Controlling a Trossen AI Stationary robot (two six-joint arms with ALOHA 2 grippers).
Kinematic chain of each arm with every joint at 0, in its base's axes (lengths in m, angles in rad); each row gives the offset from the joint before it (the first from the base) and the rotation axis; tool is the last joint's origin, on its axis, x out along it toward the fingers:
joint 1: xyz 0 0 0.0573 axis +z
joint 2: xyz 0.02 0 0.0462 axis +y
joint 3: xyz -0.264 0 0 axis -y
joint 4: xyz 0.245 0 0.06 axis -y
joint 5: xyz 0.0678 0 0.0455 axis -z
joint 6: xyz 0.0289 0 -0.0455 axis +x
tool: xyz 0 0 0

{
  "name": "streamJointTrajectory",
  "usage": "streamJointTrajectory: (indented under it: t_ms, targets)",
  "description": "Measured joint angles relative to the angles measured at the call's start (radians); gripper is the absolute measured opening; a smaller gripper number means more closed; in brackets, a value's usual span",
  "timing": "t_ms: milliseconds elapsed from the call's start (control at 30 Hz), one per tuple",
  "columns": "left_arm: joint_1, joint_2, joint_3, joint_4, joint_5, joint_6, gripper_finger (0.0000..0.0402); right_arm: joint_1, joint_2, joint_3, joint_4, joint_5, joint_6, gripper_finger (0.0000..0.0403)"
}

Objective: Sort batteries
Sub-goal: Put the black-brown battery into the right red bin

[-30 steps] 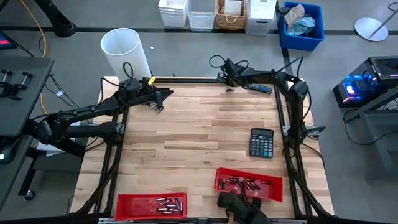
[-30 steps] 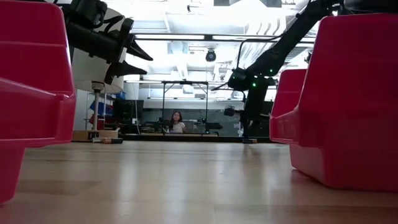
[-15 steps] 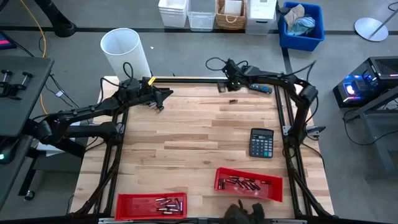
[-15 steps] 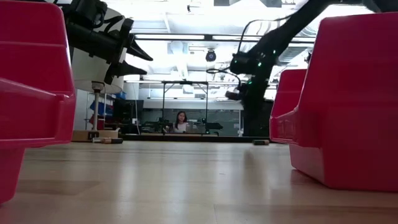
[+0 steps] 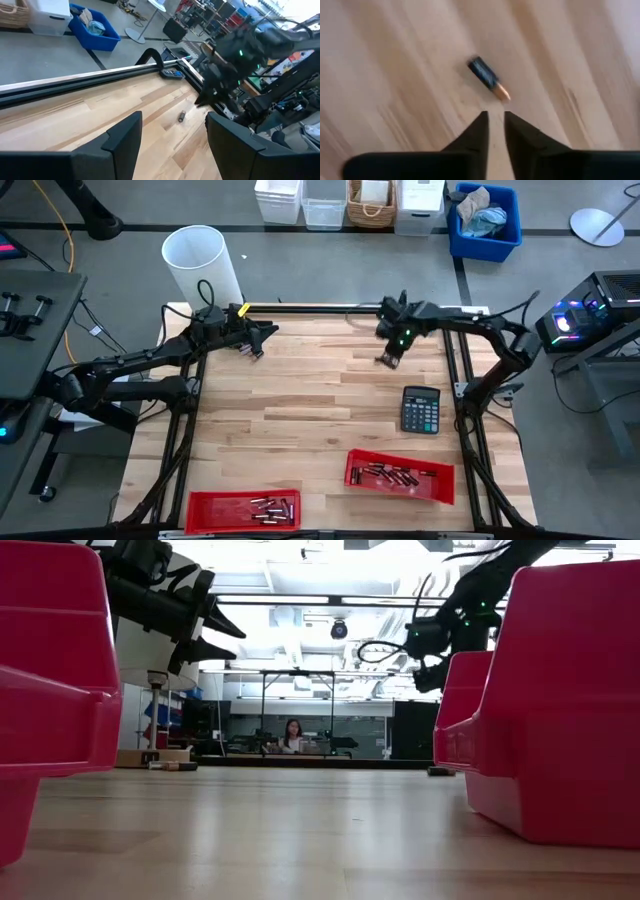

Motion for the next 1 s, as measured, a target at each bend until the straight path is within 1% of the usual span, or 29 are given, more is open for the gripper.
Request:
streamJointTrajectory:
  t_ms: [100,133,200,300,400,533,700,767,833,867,933,967,1000]
  targets:
    - [0.000,0.000,0.000,0.001,0.000,0.000,0.0207,0.068,0.004,-0.050,0.075,0.049,-0.195,0.0090]
    - [0.000,0.000,0.000,0.001,0.000,-0.001,0.0207,0.091,0.010,-0.059,0.093,0.070,-0.230,0.0107]
    - [0.000,0.000,0.000,0.002,0.000,-0.002,0.0207,0.129,0.029,-0.069,0.111,0.105,-0.256,0.0139]
    - [0.000,0.000,0.000,0.002,-0.005,-0.002,0.0207,0.163,0.051,-0.069,0.100,0.114,-0.270,0.0177]
    - [0.000,0.000,0.000,0.002,-0.015,-0.002,0.0207,0.178,0.068,-0.069,0.100,0.107,-0.292,0.0197]
    - [0.000,0.000,0.000,0.001,-0.016,-0.002,0.0207,0.183,0.108,-0.069,0.089,0.087,-0.332,0.0200]
    - [0.000,0.000,0.000,0.001,-0.017,-0.002,0.0207,0.188,0.180,-0.063,0.080,0.064,-0.351,0.0187]
    - [0.000,0.000,0.000,0.001,-0.017,-0.002,0.0207,0.196,0.200,-0.062,0.080,0.081,-0.345,0.0173]
    - [0.000,0.000,0.000,0.001,-0.017,-0.002,0.0207,0.209,0.205,-0.062,0.078,0.103,-0.332,0.0141]
    - [0.000,0.000,0.000,0.001,-0.017,-0.002,0.0207,0.215,0.206,-0.062,0.076,0.107,-0.320,0.0118]
    - [0.000,0.000,0.000,0.002,-0.017,-0.002,0.0207,0.229,0.203,-0.055,0.058,0.114,-0.275,0.0053]
    - [0.000,0.000,0.000,0.003,-0.017,-0.002,0.0207,0.234,0.201,-0.047,0.045,0.116,-0.250,0.0035]
    - [0.000,0.000,0.000,0.007,-0.017,-0.003,0.0207,0.237,0.190,-0.039,0.034,0.112,-0.218,0.0033]
